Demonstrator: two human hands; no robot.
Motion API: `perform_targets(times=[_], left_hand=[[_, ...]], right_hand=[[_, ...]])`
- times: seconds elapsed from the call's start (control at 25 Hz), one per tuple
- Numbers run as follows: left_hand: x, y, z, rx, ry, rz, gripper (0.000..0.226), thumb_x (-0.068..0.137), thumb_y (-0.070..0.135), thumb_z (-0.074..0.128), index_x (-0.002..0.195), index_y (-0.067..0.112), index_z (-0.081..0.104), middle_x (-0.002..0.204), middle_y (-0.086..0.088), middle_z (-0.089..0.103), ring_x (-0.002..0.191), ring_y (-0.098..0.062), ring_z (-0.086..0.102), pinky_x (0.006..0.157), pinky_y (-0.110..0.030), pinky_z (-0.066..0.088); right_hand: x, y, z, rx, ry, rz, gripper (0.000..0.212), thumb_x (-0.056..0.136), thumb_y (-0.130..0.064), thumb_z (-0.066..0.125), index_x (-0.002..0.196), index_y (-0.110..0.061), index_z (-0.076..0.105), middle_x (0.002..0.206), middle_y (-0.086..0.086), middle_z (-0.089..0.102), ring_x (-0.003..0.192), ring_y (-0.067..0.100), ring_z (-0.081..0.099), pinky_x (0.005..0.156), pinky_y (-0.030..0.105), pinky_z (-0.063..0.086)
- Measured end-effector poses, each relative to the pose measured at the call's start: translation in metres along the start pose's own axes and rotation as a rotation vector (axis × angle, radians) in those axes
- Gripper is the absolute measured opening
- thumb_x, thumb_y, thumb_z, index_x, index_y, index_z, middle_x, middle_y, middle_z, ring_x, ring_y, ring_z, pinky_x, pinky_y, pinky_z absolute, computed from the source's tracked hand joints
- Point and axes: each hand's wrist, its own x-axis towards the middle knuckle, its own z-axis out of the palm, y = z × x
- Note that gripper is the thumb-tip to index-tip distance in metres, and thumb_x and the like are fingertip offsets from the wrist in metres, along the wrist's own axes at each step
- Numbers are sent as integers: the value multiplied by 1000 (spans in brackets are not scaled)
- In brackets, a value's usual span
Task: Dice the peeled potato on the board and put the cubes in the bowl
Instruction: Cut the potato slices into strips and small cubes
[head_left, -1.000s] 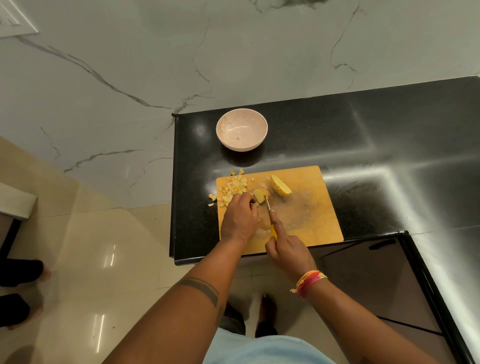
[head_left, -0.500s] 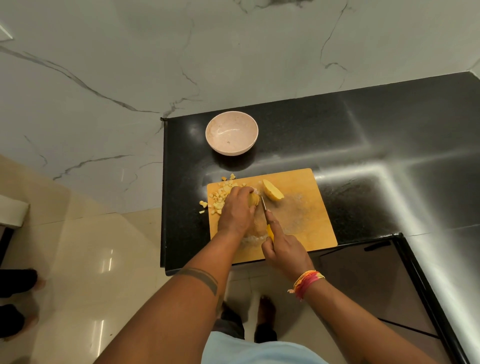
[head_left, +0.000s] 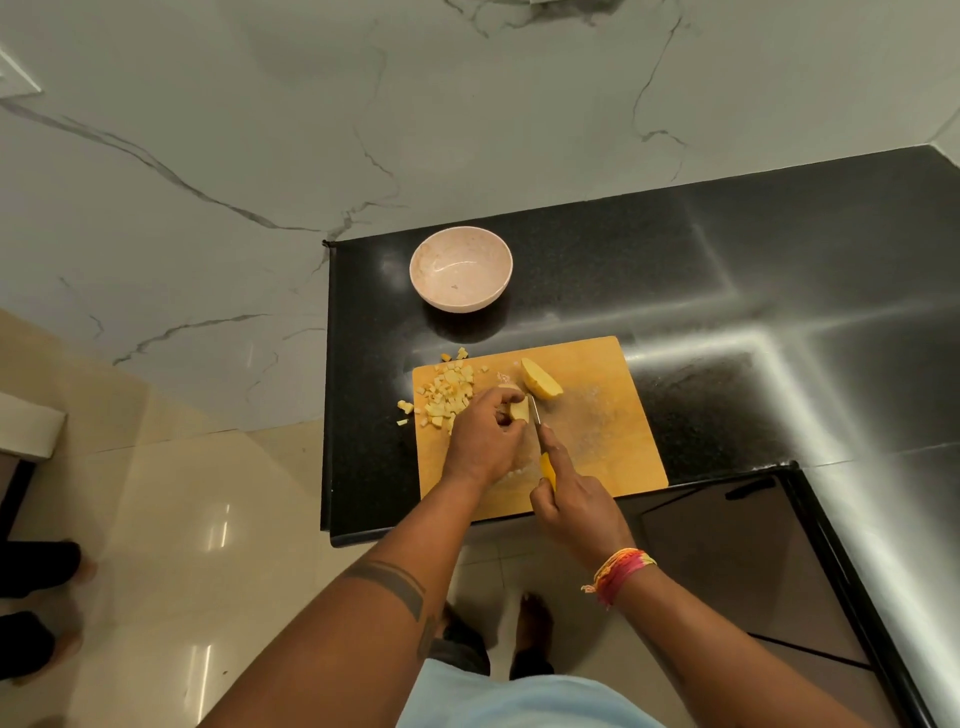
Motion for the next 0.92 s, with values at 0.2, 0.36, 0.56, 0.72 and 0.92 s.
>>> perform_targets(times=[0.2, 0.36, 0.56, 0.72, 0.92], left_hand=[[-24, -7, 18, 12, -54, -23, 34, 89, 15, 76, 121, 26, 70, 113, 8, 70, 95, -1, 66, 89, -29, 58], [-28, -11, 22, 229, -115, 82, 41, 92, 16, 70, 131, 25, 62, 122, 3, 63, 103, -13, 61, 93, -32, 52], [-21, -15, 27, 431, -137, 149, 41, 94, 23, 69, 134, 22, 59, 122, 0, 53, 115, -21, 48, 100, -37, 46], [-19, -15, 29, 478, -143, 144, 39, 93, 30, 70, 130, 19, 63, 120, -2, 48, 114, -21, 47, 99, -36, 46], [-23, -16, 29, 481, -136, 182, 42, 96, 27, 67, 137, 21, 58, 121, -2, 47, 115, -21, 46, 98, -35, 47]], right_hand=[[-14, 15, 0, -24, -18, 51, 76, 100, -21, 45, 163, -30, 5, 59, -4, 51, 48, 15, 46, 45, 30, 29], [-23, 21, 3, -13, -36, 68, 75, 100, -20, 46, 164, -28, 8, 59, -5, 49, 50, 16, 46, 48, 32, 31], [-28, 21, 5, -40, -45, 85, 77, 99, -22, 46, 163, -31, 5, 60, -4, 50, 51, 18, 47, 49, 33, 32], [-25, 20, 4, -49, -46, 101, 77, 99, -23, 44, 163, -33, 2, 63, -2, 53, 54, 21, 51, 52, 33, 33], [-23, 22, 1, -131, -69, 99, 78, 99, -26, 43, 162, -33, -2, 63, -3, 51, 55, 21, 53, 53, 34, 36]])
